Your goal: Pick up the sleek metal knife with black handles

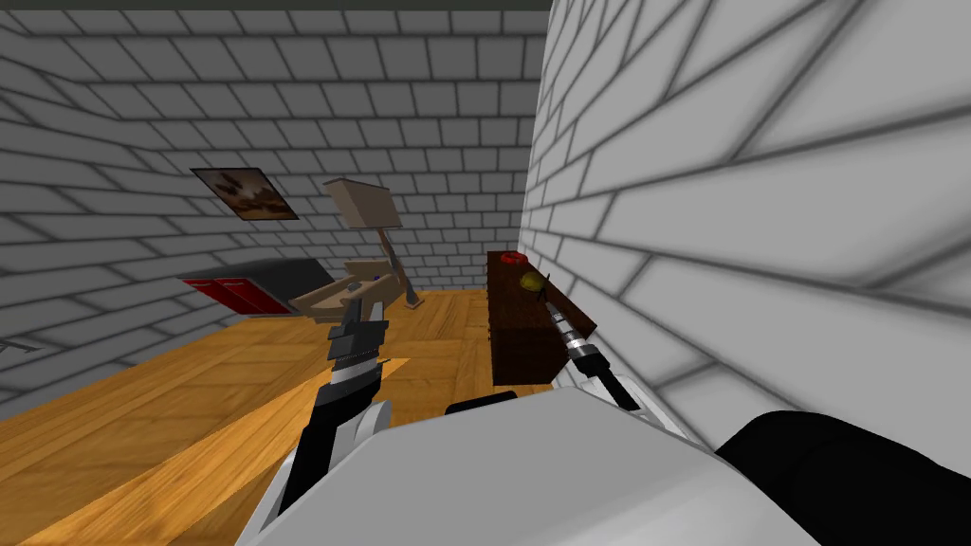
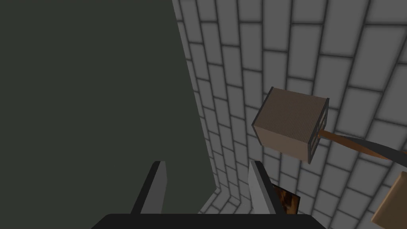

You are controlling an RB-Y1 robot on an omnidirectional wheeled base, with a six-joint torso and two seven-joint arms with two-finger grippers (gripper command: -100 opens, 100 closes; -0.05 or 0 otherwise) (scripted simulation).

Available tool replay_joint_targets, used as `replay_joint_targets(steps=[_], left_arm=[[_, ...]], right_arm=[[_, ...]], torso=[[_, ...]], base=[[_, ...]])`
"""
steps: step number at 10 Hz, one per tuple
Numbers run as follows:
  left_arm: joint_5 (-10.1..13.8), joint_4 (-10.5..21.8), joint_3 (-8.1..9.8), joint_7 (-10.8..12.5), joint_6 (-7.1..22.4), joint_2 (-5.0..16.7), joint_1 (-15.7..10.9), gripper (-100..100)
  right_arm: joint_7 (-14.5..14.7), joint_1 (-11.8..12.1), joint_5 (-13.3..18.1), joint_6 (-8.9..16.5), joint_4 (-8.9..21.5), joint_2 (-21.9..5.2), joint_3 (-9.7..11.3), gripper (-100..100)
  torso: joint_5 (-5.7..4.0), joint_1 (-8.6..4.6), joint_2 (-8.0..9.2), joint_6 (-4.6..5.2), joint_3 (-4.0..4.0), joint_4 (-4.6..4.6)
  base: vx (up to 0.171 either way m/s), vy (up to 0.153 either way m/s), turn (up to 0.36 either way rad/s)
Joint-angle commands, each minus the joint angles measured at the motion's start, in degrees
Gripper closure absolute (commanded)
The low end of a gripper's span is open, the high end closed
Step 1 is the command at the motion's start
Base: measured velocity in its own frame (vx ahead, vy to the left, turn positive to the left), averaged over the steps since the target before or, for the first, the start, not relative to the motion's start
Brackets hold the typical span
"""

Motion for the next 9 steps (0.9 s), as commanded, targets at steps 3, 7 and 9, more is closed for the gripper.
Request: replay_joint_targets(steps=[3,7,9], left_arm=[[0.00,0.00,0.00,0.00,0.00,0.00,0.00,0],[0.00,0.00,0.01,0.00,0.00,0.01,0.01,0],[0.00,0.00,0.02,0.00,0.00,0.02,0.01,0]], right_arm=[[-0.11,1.55,0.77,3.83,4.45,-4.68,-2.25,-100],[0.09,2.74,1.64,6.91,8.24,-8.96,-4.52,-100],[0.57,3.19,2.49,9.05,10.84,-11.81,-6.04,-100]], torso=[[-0.02,-0.06,0.06,0.00,0.03,0.01],[-0.08,-0.33,-0.11,0.00,-0.07,-0.03],[-0.12,-0.61,-0.11,0.00,-0.07,-0.02]], base=[[-0.054,0.213,0.135],[-0.001,0.147,0.109],[0.006,0.076,0.123]])
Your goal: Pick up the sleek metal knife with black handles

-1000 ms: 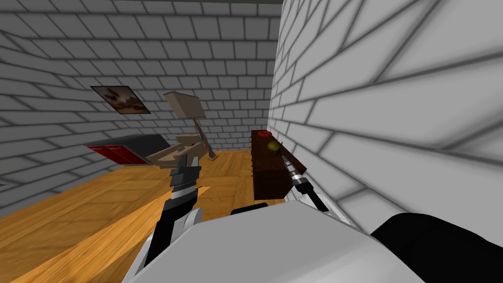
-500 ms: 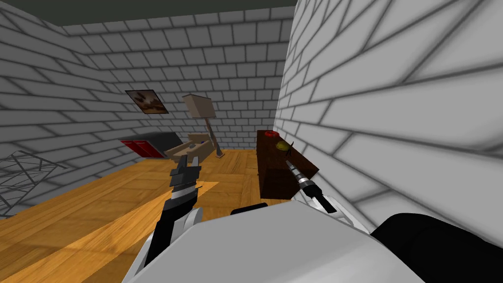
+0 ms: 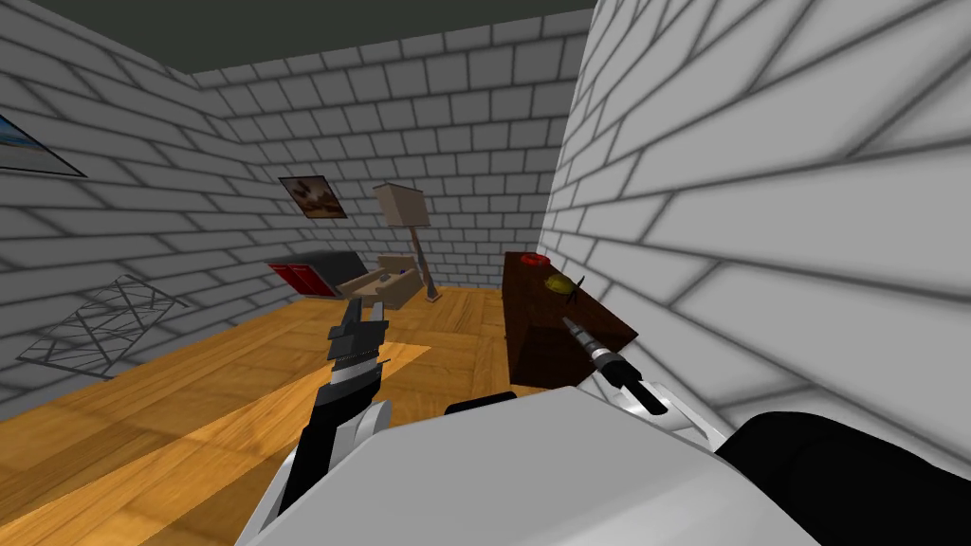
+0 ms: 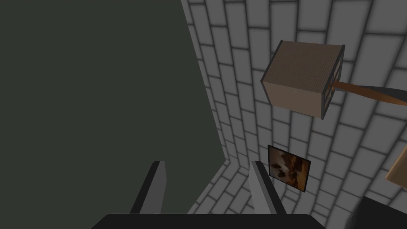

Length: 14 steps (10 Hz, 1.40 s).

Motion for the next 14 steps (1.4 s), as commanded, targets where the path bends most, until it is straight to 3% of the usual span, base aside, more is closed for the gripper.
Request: replay_joint_targets(steps=[1,6,7,14], left_arm=[[0.00,0.00,0.00,0.00,0.00,0.00,0.00,0],[0.00,0.00,0.01,0.00,0.00,0.01,0.01,0],[0.00,0.00,0.01,0.00,0.00,0.01,0.01,0],[0.00,0.00,0.02,0.00,0.00,0.02,0.01,0]], right_arm=[[0.65,0.18,0.89,2.35,1.52,-2.06,-1.05,-100],[3.21,-0.13,4.00,7.76,7.84,-8.55,-4.64,-100],[3.21,-0.13,4.00,7.76,7.84,-8.55,-4.64,-100],[7.52,-1.63,8.70,14.50,15.13,-15.64,-8.96,-100]], torso=[[0.00,0.00,0.00,0.00,0.00,0.00],[-0.06,-0.30,-0.15,0.00,-0.09,-0.03],[-0.07,-0.37,-0.17,0.01,-0.10,-0.04],[-0.12,-0.53,-0.19,0.01,-0.11,-0.04]], base=[[0.017,0.076,0.150],[0.042,0.018,0.149],[0.037,-0.024,0.039],[0.044,-0.052,0.126]])
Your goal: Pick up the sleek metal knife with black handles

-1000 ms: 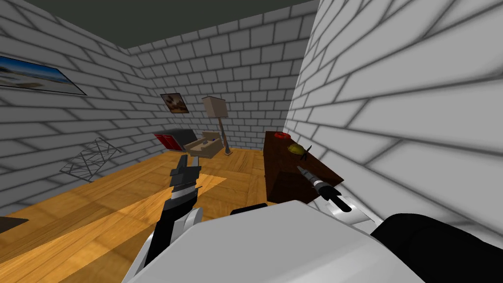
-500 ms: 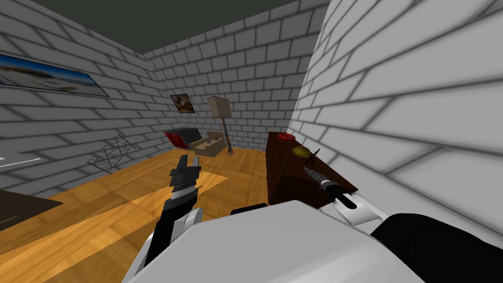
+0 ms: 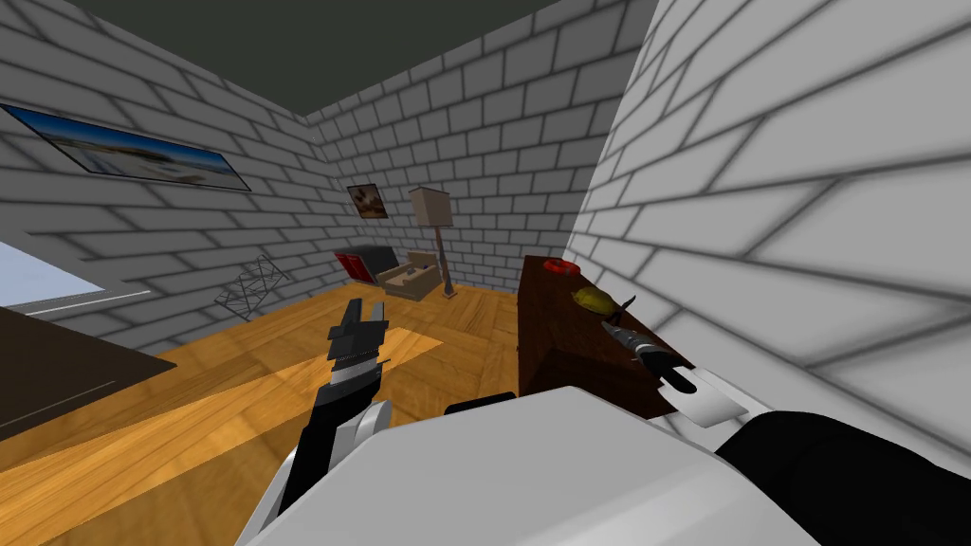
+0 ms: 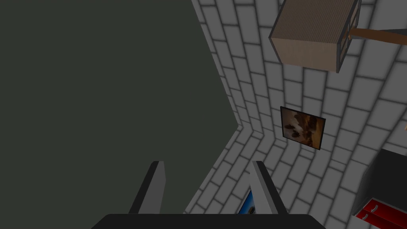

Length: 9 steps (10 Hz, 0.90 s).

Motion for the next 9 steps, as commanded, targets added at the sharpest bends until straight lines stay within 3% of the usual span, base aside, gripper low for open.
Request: replay_joint_targets(steps=[1,4,5,6,7,8,9], left_arm=[[0.00,0.00,0.00,0.00,0.00,0.00,0.00,0],[0.00,0.00,0.00,0.00,0.00,0.00,0.00,0],[0.00,0.00,0.00,0.00,0.00,0.00,0.00,0],[0.00,0.00,0.00,0.00,0.00,0.00,0.00,0],[0.00,0.00,0.00,0.00,0.00,-0.01,0.00,0],[0.00,0.00,0.00,0.00,0.00,-0.01,0.00,0],[0.00,0.00,0.00,0.00,0.00,-0.01,0.00,0]], right_arm=[[0.92,-0.31,0.85,1.84,1.08,-1.63,-0.78,-100],[2.73,-0.91,2.86,4.72,3.94,-4.79,-2.69,-100],[2.26,-0.44,2.35,4.03,3.27,-4.30,-2.53,-100],[2.37,-0.50,2.42,4.13,3.45,-4.41,-2.61,0],[2.36,-0.50,2.42,4.12,3.42,-4.40,-2.60,-100],[2.36,-0.50,2.42,4.12,3.43,-4.40,-2.60,100],[2.36,-0.50,2.42,4.12,3.43,-4.40,-2.60,100]], torso=[[0.00,0.00,0.00,0.00,0.00,0.00],[0.02,0.03,-0.01,0.01,-0.01,0.00],[0.01,0.06,0.01,0.01,0.00,0.00],[0.02,0.17,0.10,0.04,0.05,0.02],[0.04,0.24,0.16,0.04,0.09,0.03],[0.05,0.27,0.19,0.04,0.11,0.04],[0.05,0.28,0.21,0.04,0.12,0.05]], base=[[0.043,-0.052,0.108],[0.051,-0.055,0.133],[0.018,-0.023,0.024],[0.000,0.000,0.000],[0.000,0.000,0.000],[0.000,0.000,0.000],[0.000,0.000,0.000]])
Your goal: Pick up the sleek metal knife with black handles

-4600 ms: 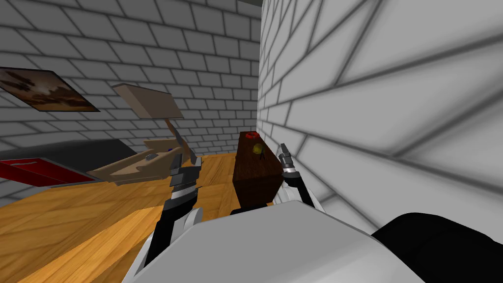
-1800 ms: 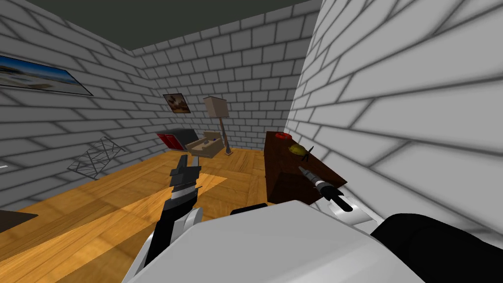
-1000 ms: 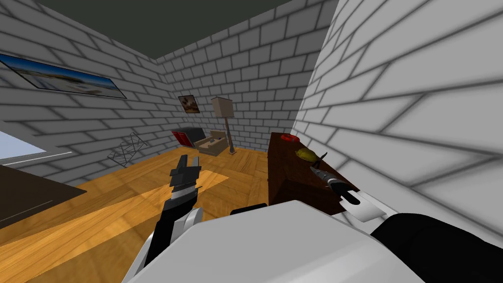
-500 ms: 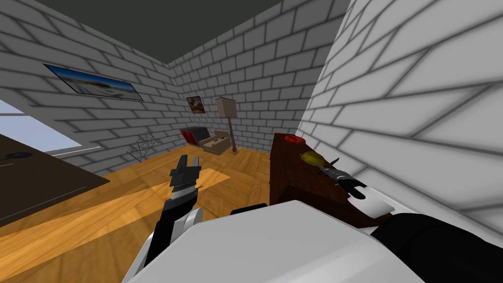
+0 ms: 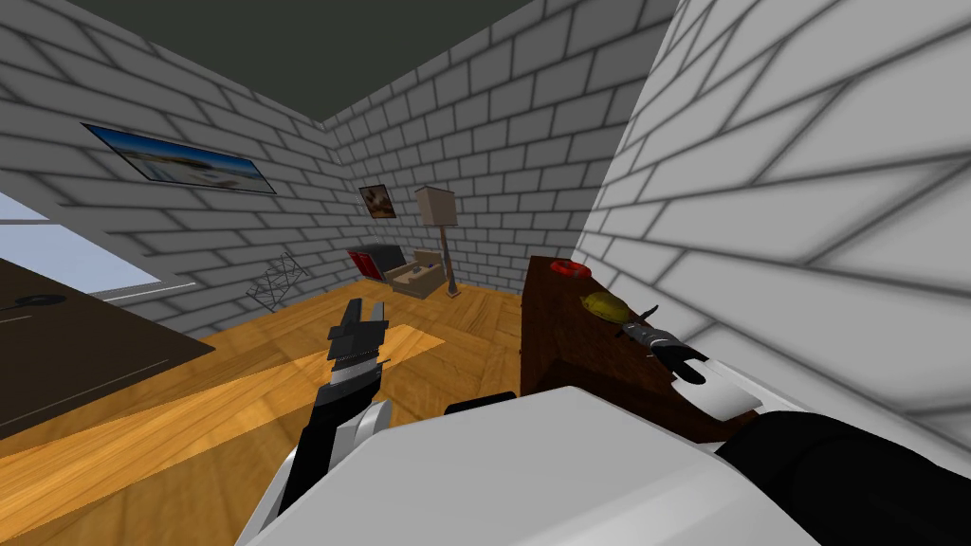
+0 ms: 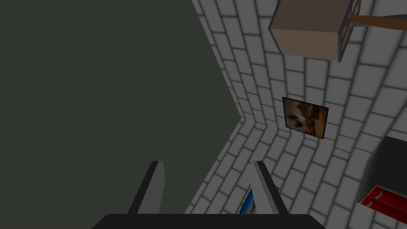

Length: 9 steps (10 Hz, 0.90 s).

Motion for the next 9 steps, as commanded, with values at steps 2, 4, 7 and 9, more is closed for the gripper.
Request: replay_joint_targets(steps=[2,4,7,9], left_arm=[[0.00,0.00,0.00,0.00,0.00,0.00,0.00,0],[0.00,0.00,0.00,0.00,0.00,0.00,0.00,0],[0.00,0.00,0.00,0.00,0.00,0.00,-0.01,0],[0.00,0.00,-0.01,0.00,0.00,0.00,-0.01,0]], right_arm=[[0.00,0.00,0.00,0.00,0.00,0.00,0.00,100],[0.00,0.00,0.00,0.00,0.00,0.00,0.00,0],[2.14,3.00,3.21,-0.80,-0.47,-1.64,-2.48,-100],[3.99,5.54,5.76,-1.54,-0.81,-3.00,-4.41,-100]], torso=[[0.00,0.00,0.00,0.00,0.00,0.00],[0.00,0.00,0.00,0.00,0.00,0.00],[0.05,0.16,0.16,0.01,0.09,0.04],[0.05,0.18,0.18,0.01,0.11,0.04]], base=[[0.000,0.000,0.000],[0.000,0.000,0.000],[-0.038,0.039,0.019],[-0.041,0.047,0.029]])
